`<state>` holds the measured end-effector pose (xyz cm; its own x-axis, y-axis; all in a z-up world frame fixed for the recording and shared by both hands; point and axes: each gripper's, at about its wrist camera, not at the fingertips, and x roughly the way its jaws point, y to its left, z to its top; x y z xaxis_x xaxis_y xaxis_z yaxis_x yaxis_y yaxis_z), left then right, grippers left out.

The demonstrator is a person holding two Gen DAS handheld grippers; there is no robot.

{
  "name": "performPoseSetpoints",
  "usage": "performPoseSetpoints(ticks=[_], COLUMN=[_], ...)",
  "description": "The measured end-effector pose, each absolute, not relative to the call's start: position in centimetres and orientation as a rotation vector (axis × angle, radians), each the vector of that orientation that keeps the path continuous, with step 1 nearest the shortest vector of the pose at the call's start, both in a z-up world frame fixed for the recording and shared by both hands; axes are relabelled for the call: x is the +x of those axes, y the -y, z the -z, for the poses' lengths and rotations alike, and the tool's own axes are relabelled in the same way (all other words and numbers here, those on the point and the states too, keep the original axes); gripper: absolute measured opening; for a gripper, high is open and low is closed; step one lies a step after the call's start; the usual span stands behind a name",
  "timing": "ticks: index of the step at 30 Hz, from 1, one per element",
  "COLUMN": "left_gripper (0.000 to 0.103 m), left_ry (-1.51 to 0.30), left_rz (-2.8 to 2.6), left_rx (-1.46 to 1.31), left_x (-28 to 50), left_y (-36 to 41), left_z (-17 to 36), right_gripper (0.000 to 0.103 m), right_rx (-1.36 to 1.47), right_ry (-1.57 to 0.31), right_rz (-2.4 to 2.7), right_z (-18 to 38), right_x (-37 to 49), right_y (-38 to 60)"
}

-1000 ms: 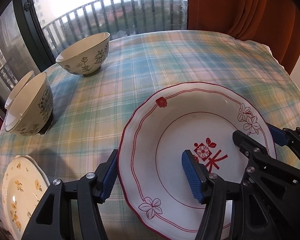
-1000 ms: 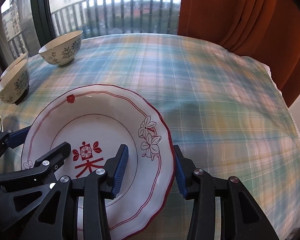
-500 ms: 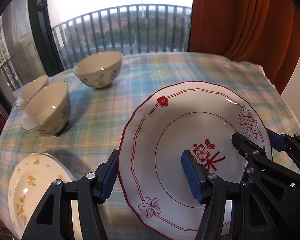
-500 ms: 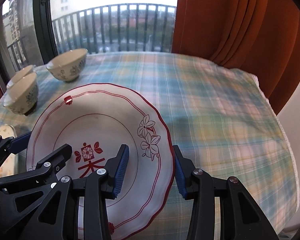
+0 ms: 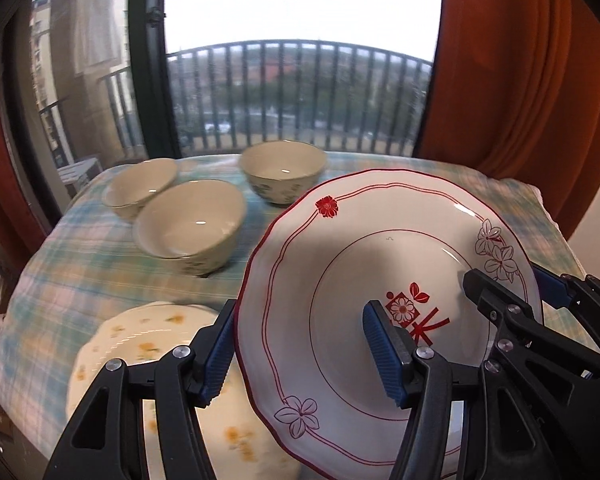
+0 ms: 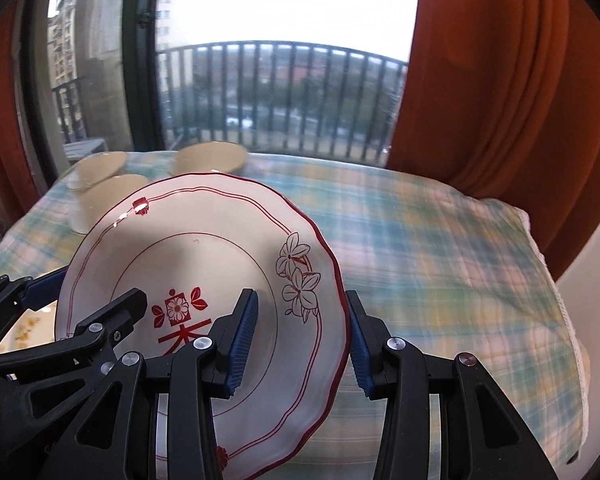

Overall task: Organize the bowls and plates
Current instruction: 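Carry the red-rimmed dish over the yellow-flower plate stack and lower it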

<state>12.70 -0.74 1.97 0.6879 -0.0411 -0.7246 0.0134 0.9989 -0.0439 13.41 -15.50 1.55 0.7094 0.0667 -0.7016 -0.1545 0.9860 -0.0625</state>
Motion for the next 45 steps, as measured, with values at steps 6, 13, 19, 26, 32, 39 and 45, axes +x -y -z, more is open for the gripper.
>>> performPoseSetpoints(ticks=[6,13,19,26,32,39,45], left_gripper=[0.063,0.063,0.062,0.063,0.063,0.064,0.064], left_ry=[-0.789,-0.787,-0.82,-0.872,-0.893,-0.918,-0.911], left_rz=[-0.03,-0.107,-0.147,-0.162,-0.165,-0.172,-0.186], left_rx=[-0.078,-0.096,-0.112,-0.149,-0.154,-0.175,-0.155], left_x=[11.0,9.9,9.3,8.8,8.5,8.0,7.6], left_y=[-2.6,-6.0,-8.1,-9.8,-10.1,-10.7,-10.9], left_z=[-1.9,-1.1,0.2,1.8,2.9,3.8,3.8], right_gripper=[0.046,0.046,0.046,0.046,0.046,0.046,0.046], right_rx=[-0.134,-0.126,-0.151,-0.188,-0.204,-0.222,-0.229], right_ry=[-0.788,-0.879,-0.934,-0.957,-0.946,-0.926,-0.931], right_rz=[-0.209,-0.304,-0.352,-0.371,-0.362,-0.367,-0.372], right_z=[-1.2,1.0,2.2,3.1,3.1,3.0,3.4], right_x=[13.2,14.3,14.1,13.5,13.4,12.8,12.5], right_y=[12.2,8.7,6.1,4.2,3.2,2.5,2.0])
